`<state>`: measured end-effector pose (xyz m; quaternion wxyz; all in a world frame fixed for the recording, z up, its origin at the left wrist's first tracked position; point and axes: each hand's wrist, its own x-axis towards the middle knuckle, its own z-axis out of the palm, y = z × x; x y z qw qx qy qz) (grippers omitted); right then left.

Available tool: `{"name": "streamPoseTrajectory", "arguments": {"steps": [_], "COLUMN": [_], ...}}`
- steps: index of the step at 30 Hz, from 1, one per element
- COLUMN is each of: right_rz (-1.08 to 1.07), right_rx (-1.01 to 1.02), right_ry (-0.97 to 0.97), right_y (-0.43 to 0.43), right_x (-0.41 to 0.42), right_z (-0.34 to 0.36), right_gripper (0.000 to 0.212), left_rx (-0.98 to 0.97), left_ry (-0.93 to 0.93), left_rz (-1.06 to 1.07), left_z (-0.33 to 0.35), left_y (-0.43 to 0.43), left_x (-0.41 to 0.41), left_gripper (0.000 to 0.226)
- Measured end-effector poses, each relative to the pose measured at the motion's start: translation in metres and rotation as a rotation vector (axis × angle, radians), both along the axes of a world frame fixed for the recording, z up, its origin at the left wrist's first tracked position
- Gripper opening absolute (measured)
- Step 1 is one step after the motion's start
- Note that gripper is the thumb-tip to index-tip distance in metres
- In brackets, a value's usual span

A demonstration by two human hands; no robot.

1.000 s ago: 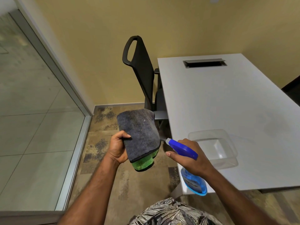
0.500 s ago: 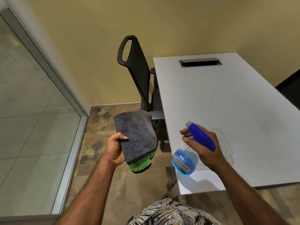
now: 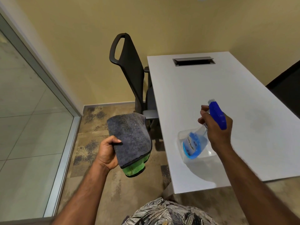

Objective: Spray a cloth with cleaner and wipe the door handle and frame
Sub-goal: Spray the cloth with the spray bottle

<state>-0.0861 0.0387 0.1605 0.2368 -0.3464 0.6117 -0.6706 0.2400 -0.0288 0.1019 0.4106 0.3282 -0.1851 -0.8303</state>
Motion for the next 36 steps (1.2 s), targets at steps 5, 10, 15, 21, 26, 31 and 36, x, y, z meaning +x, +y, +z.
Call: {"name": "streamPoseTrajectory", "arguments": {"steps": [5, 10, 15, 21, 26, 31, 36], "right_rz": [0.000, -0.027, -0.043, -0.039, -0.059, 0.002, -0.010], "right_rx": [0.075, 0.134, 0.173, 0.167, 0.179, 0.212, 0.218], "right_ry": [0.075, 0.098, 0.085, 0.090, 0.067, 0.072, 0.023], "right_y": [-0.013, -0.023, -0.031, -0.034, -0.034, -0.035, -0.024], "right_x": [-0.018, -0.025, -0.023, -0.018, -0.013, -0.014, -0.019], "right_z": [-0.024, -0.057, -0.080, -0.098, -0.103, -0.104, -0.111], "right_gripper": [0.026, 0.026, 0.027, 0.030, 0.031, 0.047, 0.075], "left_rx": [0.001, 0.014, 0.026, 0.031, 0.037, 0.047, 0.044], "left_ry": [-0.010, -0.008, -0.014, -0.021, -0.018, -0.024, -0.039], "left_rz": [-0.003, -0.009, 0.004, 0.019, 0.028, 0.034, 0.025], "left_z": [-0.004, -0.004, -0.005, -0.006, -0.006, -0.004, -0.003], "left_y": [0.003, 0.006, 0.008, 0.007, 0.005, 0.003, 0.002], "left_x": [0.000, 0.001, 0.001, 0.002, 0.004, 0.006, 0.008], "left_gripper": [0.047, 0.047, 0.047, 0.048, 0.048, 0.048, 0.049]}}
